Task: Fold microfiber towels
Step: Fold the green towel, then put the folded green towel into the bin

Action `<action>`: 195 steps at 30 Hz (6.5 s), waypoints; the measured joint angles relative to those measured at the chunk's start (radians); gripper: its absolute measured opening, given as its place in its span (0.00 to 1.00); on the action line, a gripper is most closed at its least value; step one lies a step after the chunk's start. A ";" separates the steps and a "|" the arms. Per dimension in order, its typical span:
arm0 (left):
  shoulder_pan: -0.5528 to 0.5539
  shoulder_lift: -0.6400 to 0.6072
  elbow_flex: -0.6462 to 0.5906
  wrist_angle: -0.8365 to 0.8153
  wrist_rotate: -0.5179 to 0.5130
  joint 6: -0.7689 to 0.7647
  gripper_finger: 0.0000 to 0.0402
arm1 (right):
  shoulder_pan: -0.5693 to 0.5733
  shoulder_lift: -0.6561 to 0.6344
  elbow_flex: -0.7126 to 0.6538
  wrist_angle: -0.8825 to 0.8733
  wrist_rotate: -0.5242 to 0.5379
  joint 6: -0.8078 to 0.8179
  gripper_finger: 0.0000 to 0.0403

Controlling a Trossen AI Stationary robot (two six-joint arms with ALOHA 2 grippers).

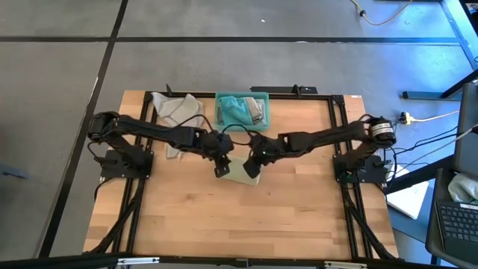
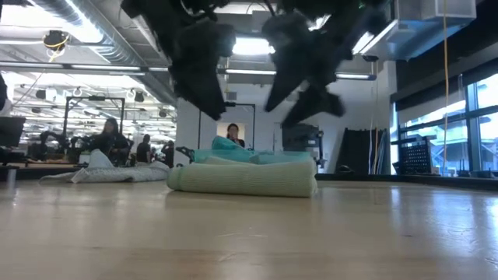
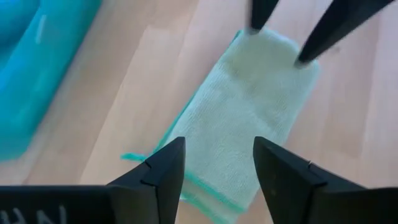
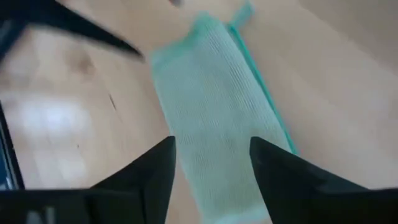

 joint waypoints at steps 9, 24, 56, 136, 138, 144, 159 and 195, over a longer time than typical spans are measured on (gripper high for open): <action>-0.056 -0.093 0.000 -0.056 -0.116 0.020 0.45 | 0.120 -0.114 0.000 -0.175 0.032 -0.162 0.58; -0.153 -0.044 -0.115 0.134 -0.103 0.497 0.46 | 0.251 0.149 0.102 -0.133 0.194 -0.588 0.61; -0.121 0.248 -0.167 0.304 -0.024 0.533 0.51 | 0.170 0.355 0.186 -0.146 0.294 -0.529 0.61; 0.635 0.234 0.278 -0.086 0.392 0.567 0.00 | -0.598 0.126 0.200 -0.136 -0.289 -1.218 0.03; 0.643 0.272 0.279 -0.081 0.392 0.568 0.00 | -0.606 0.155 0.200 -0.128 -0.289 -1.237 0.03; 0.655 0.318 0.280 -0.018 0.326 0.578 0.00 | -0.623 0.194 0.198 -0.068 -0.209 -1.296 0.03; 0.668 0.319 0.272 -0.006 0.172 0.652 0.06 | -0.624 0.194 0.207 -0.054 -0.038 -1.423 0.17; 0.541 -0.178 0.277 -0.213 0.019 0.359 0.19 | -0.607 0.237 0.409 -0.079 -0.192 -0.929 0.22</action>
